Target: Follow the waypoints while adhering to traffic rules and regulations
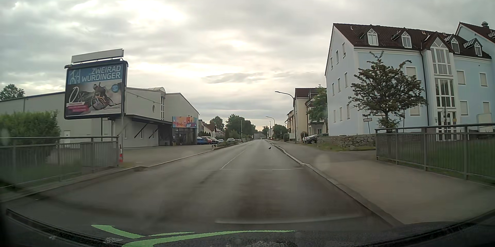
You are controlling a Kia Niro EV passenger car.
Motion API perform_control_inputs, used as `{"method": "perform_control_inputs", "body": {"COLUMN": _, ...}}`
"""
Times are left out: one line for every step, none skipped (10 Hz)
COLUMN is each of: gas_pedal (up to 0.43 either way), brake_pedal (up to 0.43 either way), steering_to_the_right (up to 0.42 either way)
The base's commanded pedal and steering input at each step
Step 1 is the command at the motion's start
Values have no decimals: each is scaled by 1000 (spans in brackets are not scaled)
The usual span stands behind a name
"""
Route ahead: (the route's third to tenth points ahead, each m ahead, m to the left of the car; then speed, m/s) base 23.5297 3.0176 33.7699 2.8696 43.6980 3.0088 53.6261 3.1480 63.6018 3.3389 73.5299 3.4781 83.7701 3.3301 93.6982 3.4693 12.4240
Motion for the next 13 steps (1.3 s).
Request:
{"method": "perform_control_inputs", "body": {"gas_pedal": 138, "brake_pedal": 0, "steering_to_the_right": 4}}
{"method": "perform_control_inputs", "body": {"gas_pedal": 138, "brake_pedal": 0, "steering_to_the_right": 4}}
{"method": "perform_control_inputs", "body": {"gas_pedal": 138, "brake_pedal": 0, "steering_to_the_right": 3}}
{"method": "perform_control_inputs", "body": {"gas_pedal": 138, "brake_pedal": 0, "steering_to_the_right": 2}}
{"method": "perform_control_inputs", "body": {"gas_pedal": 138, "brake_pedal": 0, "steering_to_the_right": 1}}
{"method": "perform_control_inputs", "body": {"gas_pedal": 138, "brake_pedal": 0, "steering_to_the_right": 1}}
{"method": "perform_control_inputs", "body": {"gas_pedal": 138, "brake_pedal": 0, "steering_to_the_right": 1}}
{"method": "perform_control_inputs", "body": {"gas_pedal": 138, "brake_pedal": 0, "steering_to_the_right": 1}}
{"method": "perform_control_inputs", "body": {"gas_pedal": 138, "brake_pedal": 0, "steering_to_the_right": 1}}
{"method": "perform_control_inputs", "body": {"gas_pedal": 150, "brake_pedal": 0, "steering_to_the_right": 1}}
{"method": "perform_control_inputs", "body": {"gas_pedal": 150, "brake_pedal": 0, "steering_to_the_right": 1}}
{"method": "perform_control_inputs", "body": {"gas_pedal": 150, "brake_pedal": 0, "steering_to_the_right": 1}}
{"method": "perform_control_inputs", "body": {"gas_pedal": 150, "brake_pedal": 0, "steering_to_the_right": 1}}
